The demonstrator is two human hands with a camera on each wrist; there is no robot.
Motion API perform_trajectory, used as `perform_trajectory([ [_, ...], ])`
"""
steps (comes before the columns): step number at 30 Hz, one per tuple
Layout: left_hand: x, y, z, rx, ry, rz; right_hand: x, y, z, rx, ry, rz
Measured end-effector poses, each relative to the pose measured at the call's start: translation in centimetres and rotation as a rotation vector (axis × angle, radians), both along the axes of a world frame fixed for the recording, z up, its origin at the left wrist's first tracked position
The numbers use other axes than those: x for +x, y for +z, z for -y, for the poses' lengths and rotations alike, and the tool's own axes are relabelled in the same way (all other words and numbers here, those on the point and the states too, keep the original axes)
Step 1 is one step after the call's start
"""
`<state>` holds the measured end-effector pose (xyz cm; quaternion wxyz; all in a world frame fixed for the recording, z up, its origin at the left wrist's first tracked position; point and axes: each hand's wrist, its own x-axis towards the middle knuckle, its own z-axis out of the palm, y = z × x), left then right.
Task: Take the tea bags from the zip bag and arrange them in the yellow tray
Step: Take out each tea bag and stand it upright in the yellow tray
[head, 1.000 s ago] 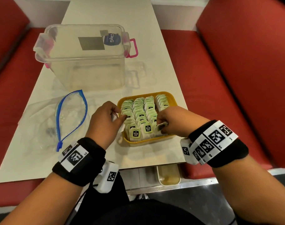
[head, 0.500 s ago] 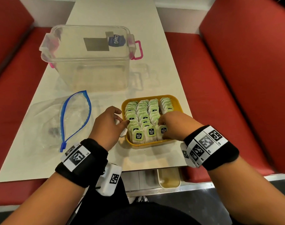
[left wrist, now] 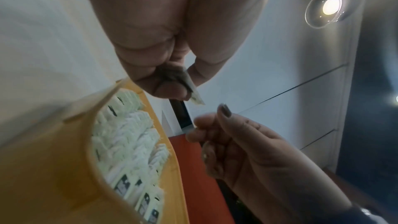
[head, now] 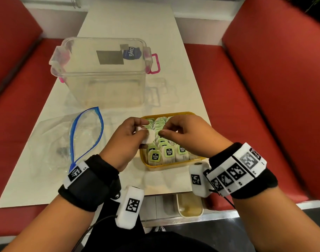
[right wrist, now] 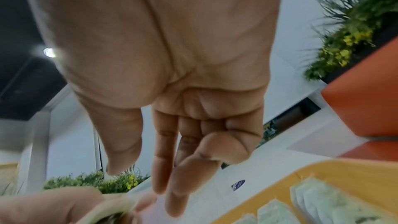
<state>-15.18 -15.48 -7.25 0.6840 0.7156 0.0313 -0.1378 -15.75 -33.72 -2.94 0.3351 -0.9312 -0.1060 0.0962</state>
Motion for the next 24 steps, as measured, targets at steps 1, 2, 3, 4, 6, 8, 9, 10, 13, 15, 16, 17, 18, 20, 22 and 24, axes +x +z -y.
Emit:
perform_trajectory([
  [1, -0.1, 0.2, 0.2, -0.054, 0.004, 0.006, 0.0, -0.1, -0.2, 0.056, -0.023, -0.021],
  [2, -0.2, 0.4, 0.4, -0.103, 0.013, 0.011, 0.0, -0.2, -0.2, 0.107, -0.051, -0.041],
  [3, -0.2, 0.5, 0.6, -0.146, 0.024, 0.014, 0.0, -0.3, -0.2, 0.156, -0.078, -0.064],
  [4, -0.3, 0.5, 0.7, -0.181, 0.032, 0.017, -0.1, -0.3, -0.1, 0.206, -0.100, -0.085],
  [6, -0.4, 0.5, 0.9, -0.218, 0.031, 0.018, -0.3, -0.3, 0.0, 0.316, -0.131, -0.114],
  [8, -0.5, 0.5, 1.1, -0.237, 0.022, 0.007, -0.5, -0.2, 0.0, 0.387, -0.153, -0.101],
  [9, -0.6, 0.5, 1.1, -0.253, 0.021, -0.008, -0.5, -0.2, 0.1, 0.398, -0.163, -0.083],
  [10, -0.6, 0.5, 1.1, -0.276, 0.018, -0.029, -0.5, -0.1, 0.2, 0.395, -0.172, -0.065],
  [13, -0.8, 0.3, 0.9, -0.320, -0.002, -0.085, -0.5, 0.2, 0.7, 0.322, -0.172, -0.006],
  [15, -0.8, 0.3, 0.7, -0.333, -0.001, -0.117, -0.4, 0.4, 1.0, 0.289, -0.150, 0.034],
  [16, -0.9, 0.4, 0.6, -0.350, 0.008, -0.149, -0.5, 0.5, 1.1, 0.294, -0.142, 0.043],
  [17, -0.9, 0.6, 0.5, -0.374, 0.005, -0.191, -0.5, 0.7, 1.2, 0.303, -0.135, 0.049],
  [18, -0.8, 0.7, 0.5, -0.389, -0.017, -0.233, -0.5, 0.8, 1.3, 0.311, -0.126, 0.054],
  [20, -0.8, 0.8, 0.4, -0.385, -0.097, -0.299, -0.6, 1.0, 1.3, 0.321, -0.102, 0.057],
  [22, -0.9, 0.9, 0.5, -0.378, -0.174, -0.328, -0.8, 1.2, 1.3, 0.332, -0.067, 0.051],
  [24, -1.1, 0.7, 0.5, -0.381, -0.219, -0.312, -0.8, 1.3, 1.3, 0.343, -0.038, 0.046],
])
